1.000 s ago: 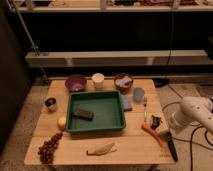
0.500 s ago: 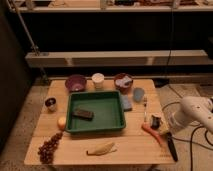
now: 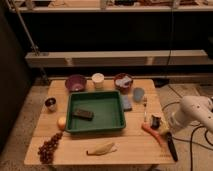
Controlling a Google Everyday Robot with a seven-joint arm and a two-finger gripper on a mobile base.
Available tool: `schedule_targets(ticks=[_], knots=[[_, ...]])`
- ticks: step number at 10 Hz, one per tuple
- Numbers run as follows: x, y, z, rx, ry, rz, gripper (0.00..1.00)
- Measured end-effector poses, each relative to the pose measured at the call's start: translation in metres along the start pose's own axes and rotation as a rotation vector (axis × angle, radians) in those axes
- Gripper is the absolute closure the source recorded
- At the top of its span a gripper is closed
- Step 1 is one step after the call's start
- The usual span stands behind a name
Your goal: Place brush in paper cup
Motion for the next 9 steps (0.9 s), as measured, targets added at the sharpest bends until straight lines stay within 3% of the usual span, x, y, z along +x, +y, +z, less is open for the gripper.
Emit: schedule_targets(ticks=[5, 6, 9], knots=[[-0.003, -0.006, 0.003, -0.008, -0.009, -0.014, 0.46], [-0.002, -0.007, 0.004, -0.009, -0.010, -0.016, 0.51], [-0.002, -0.011, 0.006, -0.010, -0.012, -0.021, 0.82]])
